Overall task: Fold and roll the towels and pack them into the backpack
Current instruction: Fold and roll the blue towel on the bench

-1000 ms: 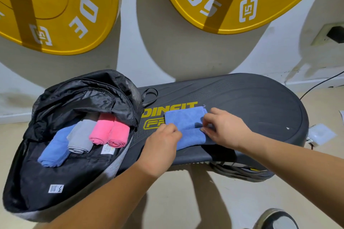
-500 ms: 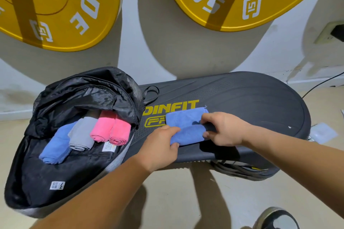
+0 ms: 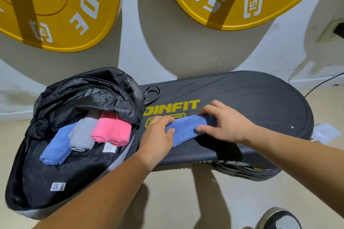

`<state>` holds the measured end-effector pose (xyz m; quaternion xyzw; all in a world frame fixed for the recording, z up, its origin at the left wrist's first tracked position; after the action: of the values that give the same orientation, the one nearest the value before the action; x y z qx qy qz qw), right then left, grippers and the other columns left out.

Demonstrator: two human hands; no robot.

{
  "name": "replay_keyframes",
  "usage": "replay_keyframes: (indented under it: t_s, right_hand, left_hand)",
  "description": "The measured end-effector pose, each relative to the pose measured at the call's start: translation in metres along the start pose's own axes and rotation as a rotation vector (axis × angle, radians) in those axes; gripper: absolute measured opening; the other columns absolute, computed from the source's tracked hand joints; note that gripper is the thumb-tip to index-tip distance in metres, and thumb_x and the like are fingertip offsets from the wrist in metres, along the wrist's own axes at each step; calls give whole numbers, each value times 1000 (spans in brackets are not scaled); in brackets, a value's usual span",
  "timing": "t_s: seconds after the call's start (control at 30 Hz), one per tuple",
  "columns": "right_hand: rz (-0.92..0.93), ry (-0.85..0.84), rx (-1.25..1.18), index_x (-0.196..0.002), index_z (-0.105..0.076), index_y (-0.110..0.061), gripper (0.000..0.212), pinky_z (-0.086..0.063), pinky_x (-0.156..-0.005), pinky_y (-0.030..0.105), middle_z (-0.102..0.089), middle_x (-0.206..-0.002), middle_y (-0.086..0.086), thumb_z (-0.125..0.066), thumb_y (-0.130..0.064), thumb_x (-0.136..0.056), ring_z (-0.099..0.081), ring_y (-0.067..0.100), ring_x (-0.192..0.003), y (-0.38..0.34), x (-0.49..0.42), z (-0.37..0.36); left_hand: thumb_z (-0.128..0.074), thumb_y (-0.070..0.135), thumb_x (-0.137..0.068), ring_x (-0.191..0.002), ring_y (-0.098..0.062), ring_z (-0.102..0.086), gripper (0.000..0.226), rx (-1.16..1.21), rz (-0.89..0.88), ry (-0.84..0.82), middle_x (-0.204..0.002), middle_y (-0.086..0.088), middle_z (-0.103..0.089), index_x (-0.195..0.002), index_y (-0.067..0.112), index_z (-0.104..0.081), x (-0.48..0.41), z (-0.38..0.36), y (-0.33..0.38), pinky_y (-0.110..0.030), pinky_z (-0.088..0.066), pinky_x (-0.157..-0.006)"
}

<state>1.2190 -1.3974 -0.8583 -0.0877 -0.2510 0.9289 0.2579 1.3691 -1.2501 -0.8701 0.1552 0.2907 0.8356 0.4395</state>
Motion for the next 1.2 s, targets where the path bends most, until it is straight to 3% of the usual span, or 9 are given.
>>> replay_keyframes:
  t_s: [0.1,0.23,0.3,0.43,0.53,0.67,0.9,1.03,1.2]
  right_hand:
    - [-53,-92,19,-126,-60,-29,45,-49,-91,37,-53,-105,-4,-65,-53,-89,-60,22,-99,12,0,-9]
    - [-153,-117,20,-129,-59,-25,42,-49,-93,39,-52,-104,-1,-59,-50,-95,-59,25,-104,22,-10,-17]
    - [-202,-110,6,-126,-60,-23,40,-48,-94,38,-48,-104,-2,-58,-49,-96,-58,25,-102,22,-17,-18]
    - [-294,-134,-70,-114,-62,-24,27,-49,-90,35,-63,-107,1,-56,-44,-97,-60,25,-102,26,-29,-22]
    - [-324,-127,-128,-105,-63,-27,19,-49,-85,32,-66,-99,-4,-62,-43,-93,-61,21,-96,28,-32,-18]
    - [-324,-163,-214,-97,-67,-25,11,-50,-79,28,-68,-95,-6,-70,-33,-89,-63,17,-91,26,-31,-15]
    - [-341,-267,-317,-97,-72,-17,14,-48,-62,19,-68,-88,-4,-75,-21,-84,-59,9,-76,16,-25,-18]
    - [-364,-349,-395,-95,-73,-15,15,-51,-63,23,-69,-85,-3,-76,-14,-81,-61,11,-74,7,-19,-29]
    - [-256,-528,-459,-96,-70,-10,15,-39,-50,22,-63,-77,1,-77,-11,-83,-53,12,-64,-44,-23,-50]
  left_hand:
    - [-58,16,-97,-112,-17,-58,26,-73,-122,31,-120,8,-65,-119,21,-71,0,-4,5,-34,-49,-95]
    - [-55,38,-100,-139,-18,-45,45,-118,-112,-149,-146,5,-55,-140,20,-58,1,-20,3,-35,-38,-113]
    - [-59,44,-96,-140,-16,-42,50,-139,-83,-209,-148,5,-52,-142,23,-53,-4,-22,-2,-34,-37,-113]
    - [-61,47,-91,-115,-20,-57,35,-134,-45,-228,-120,10,-66,-121,28,-59,-18,-23,-6,-38,-48,-91]
    - [-72,40,-85,-93,-14,-58,24,-32,30,-224,-101,10,-65,-102,26,-61,-24,-19,-5,-30,-44,-74]
    - [-84,40,-67,-67,-12,-48,35,121,133,-274,-77,11,-56,-83,23,-58,-21,-23,-8,-27,-39,-61]
    - [-83,18,-58,-56,-14,-36,36,154,157,-295,-67,6,-47,-76,8,-54,-13,-23,4,-25,-29,-50]
    - [-84,12,-58,-55,-14,-35,36,150,207,-336,-66,4,-44,-71,17,-51,2,-19,3,-23,-26,-46]
    - [-83,12,-54,-52,-15,-39,37,-6,242,-351,-58,6,-46,-72,19,-52,15,29,-11,-23,-28,-47]
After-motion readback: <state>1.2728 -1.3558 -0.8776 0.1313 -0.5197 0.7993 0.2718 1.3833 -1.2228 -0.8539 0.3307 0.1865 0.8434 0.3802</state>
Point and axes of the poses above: each hand's wrist, its own x-axis away from the middle knuckle, its own z-axis out of the back of the hand, y = z × x, the point moved 9 cm from there along -x, towards the middle knuckle
